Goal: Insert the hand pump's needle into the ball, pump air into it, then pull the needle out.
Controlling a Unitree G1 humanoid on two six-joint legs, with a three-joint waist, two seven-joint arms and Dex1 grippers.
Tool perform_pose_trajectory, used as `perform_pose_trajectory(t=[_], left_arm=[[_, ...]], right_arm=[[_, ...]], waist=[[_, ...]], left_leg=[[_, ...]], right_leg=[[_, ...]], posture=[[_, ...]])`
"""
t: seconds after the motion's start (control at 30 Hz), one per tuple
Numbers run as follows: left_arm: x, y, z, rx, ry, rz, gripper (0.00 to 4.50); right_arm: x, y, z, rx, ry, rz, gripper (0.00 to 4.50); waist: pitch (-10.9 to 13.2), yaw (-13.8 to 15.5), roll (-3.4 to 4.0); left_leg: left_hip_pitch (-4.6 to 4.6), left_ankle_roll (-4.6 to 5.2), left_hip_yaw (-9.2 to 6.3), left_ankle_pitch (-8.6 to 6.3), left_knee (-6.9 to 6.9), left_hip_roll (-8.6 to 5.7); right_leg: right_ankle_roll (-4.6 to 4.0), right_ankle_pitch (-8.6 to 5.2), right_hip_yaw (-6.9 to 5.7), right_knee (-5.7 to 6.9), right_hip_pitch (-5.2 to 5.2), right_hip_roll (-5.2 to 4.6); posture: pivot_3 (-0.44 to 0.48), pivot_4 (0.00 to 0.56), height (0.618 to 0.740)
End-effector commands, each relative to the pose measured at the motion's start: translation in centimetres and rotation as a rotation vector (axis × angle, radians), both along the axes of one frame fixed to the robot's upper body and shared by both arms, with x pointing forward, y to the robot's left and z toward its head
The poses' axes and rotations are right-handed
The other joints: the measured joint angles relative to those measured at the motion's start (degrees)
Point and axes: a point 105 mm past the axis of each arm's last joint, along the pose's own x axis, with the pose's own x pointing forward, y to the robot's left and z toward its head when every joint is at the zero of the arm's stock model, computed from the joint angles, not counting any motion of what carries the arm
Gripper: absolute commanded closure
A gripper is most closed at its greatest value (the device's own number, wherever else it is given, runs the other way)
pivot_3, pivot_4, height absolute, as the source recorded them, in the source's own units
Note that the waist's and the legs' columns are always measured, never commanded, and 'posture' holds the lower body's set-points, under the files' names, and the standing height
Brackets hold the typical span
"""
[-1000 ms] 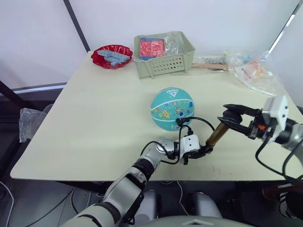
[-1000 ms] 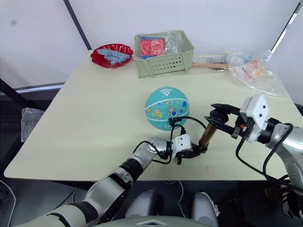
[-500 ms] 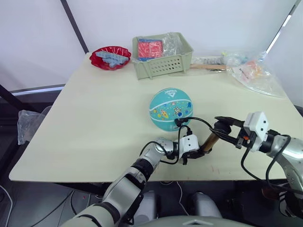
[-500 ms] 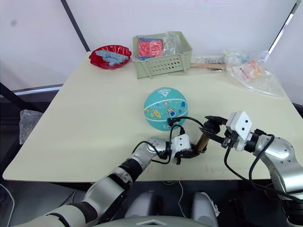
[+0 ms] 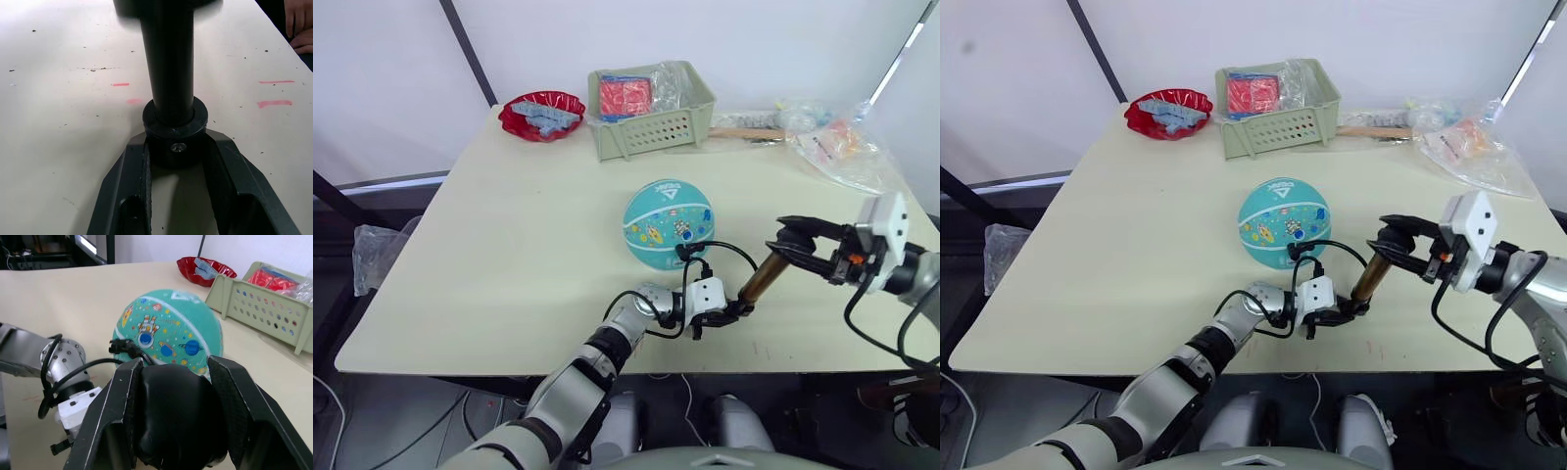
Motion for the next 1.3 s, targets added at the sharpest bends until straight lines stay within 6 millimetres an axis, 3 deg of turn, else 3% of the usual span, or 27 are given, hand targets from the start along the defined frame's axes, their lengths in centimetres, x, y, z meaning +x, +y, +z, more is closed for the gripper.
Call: perform_pose_trajectory(t=[0.03,0.2,0.43,0.67,0.8,1.3], left_arm=[[-2.3,4.2,-6.0,0.232,0.158,0.037,3.42],[-2.3,4.2,-6.0,0.235,0.160,0.037,3.42],[-2.3,4.2,-6.0,0.235,0.159,0.037,3.42],[-2.2,4.2,-5.9,0.235,0.156,0.036,3.42],[-2.3,4.2,-5.9,0.236,0.155,0.034,3.42],[-2.2,4.4,-5.9,0.236,0.154,0.039,3.42]], right_arm=[[-0.9,-0.7,5.3,0.033,-0.131,0.014,2.92],[-1.3,-1.1,8.4,0.053,-0.181,0.017,2.92],[-1.4,-1.4,9.3,0.043,-0.186,0.002,2.92],[-1.2,-1.0,6.1,-0.020,-0.101,0.002,2.92],[-1.0,-0.8,1.7,-0.078,-0.007,0.003,2.92],[-0.6,0.6,-6.2,-0.089,0.085,0.024,2.92]], waist=[[0.11,-0.01,0.04],[0.36,-0.01,-0.05],[0.37,-0.05,-0.05],[0.33,-0.04,-0.08],[0.21,-0.07,-0.25],[0.00,-0.09,-0.52]], left_leg=[[0.00,0.00,0.00,0.00,0.00,0.00],[-0.03,-0.05,0.00,-0.03,-0.01,0.00],[-0.03,-0.08,-0.01,-0.05,-0.05,-0.01],[-0.02,-0.11,-0.01,-0.06,-0.10,0.00],[0.01,-0.18,-0.01,-0.10,-0.18,0.00],[0.06,-0.21,0.00,-0.12,-0.21,0.00]], right_leg=[[0.00,0.00,0.00,0.00,0.00,-0.01],[0.00,0.00,-0.01,-0.01,-0.01,-0.06],[0.00,0.00,-0.01,-0.04,-0.02,-0.08],[0.00,0.00,0.00,-0.06,-0.02,-0.09],[0.01,-0.01,0.00,-0.08,-0.01,-0.09],[0.01,-0.02,-0.02,-0.09,0.00,-0.07]], posture=[[0.000,0.150,0.738],[0.000,0.150,0.738],[0.000,0.150,0.738],[0.000,0.150,0.738],[0.000,0.150,0.738],[0.000,0.150,0.738]])
